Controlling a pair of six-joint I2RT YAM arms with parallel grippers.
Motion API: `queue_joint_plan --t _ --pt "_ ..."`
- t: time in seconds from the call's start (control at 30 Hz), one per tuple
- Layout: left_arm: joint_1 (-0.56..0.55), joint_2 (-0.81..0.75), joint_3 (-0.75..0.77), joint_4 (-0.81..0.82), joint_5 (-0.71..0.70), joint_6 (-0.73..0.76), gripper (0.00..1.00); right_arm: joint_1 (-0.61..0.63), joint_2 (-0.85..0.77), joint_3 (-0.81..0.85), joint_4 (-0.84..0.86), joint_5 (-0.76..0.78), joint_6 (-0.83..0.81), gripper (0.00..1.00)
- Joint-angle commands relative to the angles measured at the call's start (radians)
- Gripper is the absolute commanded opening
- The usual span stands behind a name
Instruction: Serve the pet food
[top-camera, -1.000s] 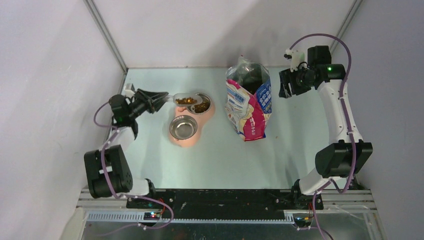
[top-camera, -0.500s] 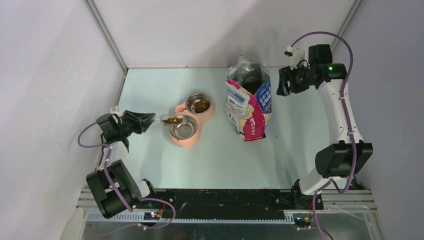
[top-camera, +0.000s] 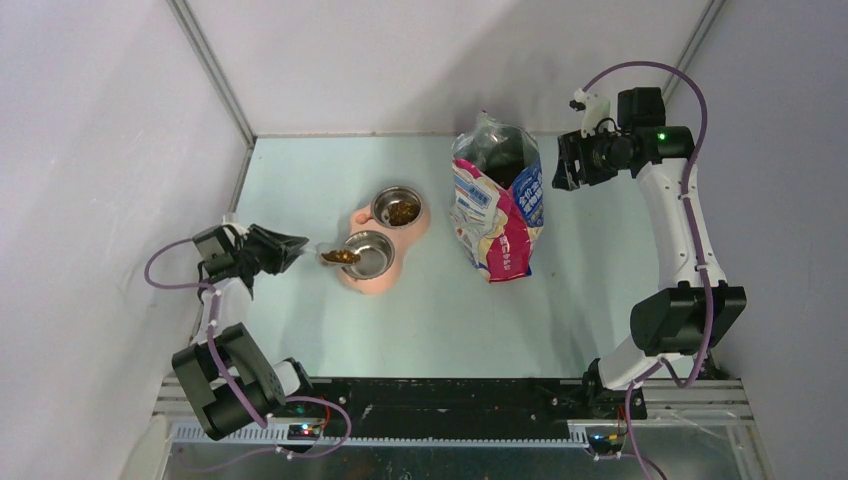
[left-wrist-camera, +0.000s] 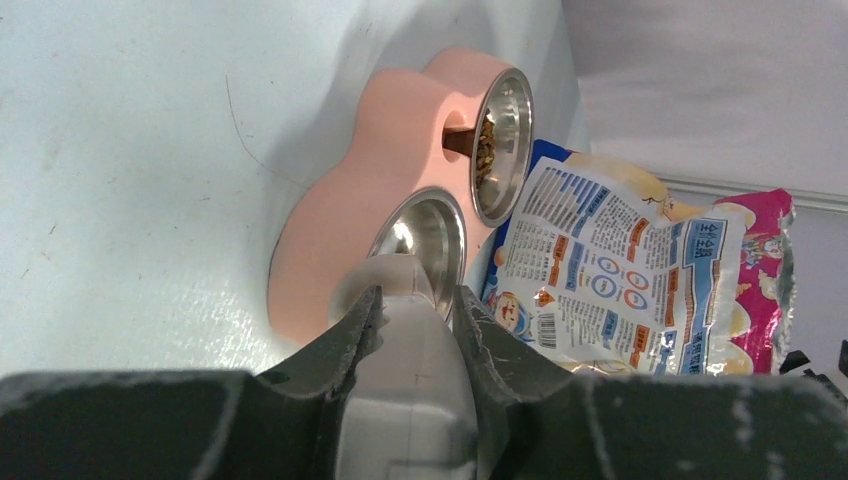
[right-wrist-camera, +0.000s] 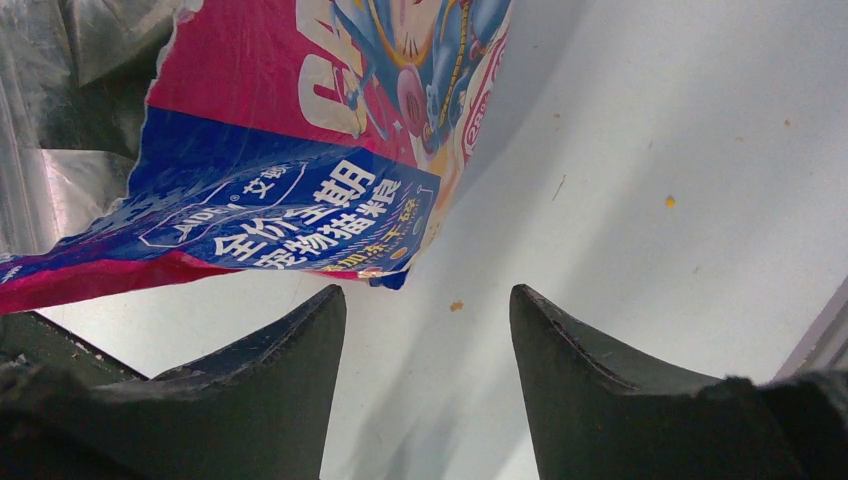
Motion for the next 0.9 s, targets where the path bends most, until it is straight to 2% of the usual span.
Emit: queue_joint_plan --t 0.0,0.2,0.87 --pt "0.002 -0.014 0.025 -0.04 -0.073 0.109 0.0 -0.003 -0.036 0.024 0.024 -0.014 0.006 0.64" --pt "-0.044 -0.017 0.074 -0.079 -0.103 0.189 0.0 -0.003 -0.029 0.025 0.028 -0.016 0.01 0.64" --pt "-0.396 0.047 0.33 -0.295 -0.328 0.6 0.0 -0.003 -0.041 0.015 0.035 -0.005 0.009 0.64"
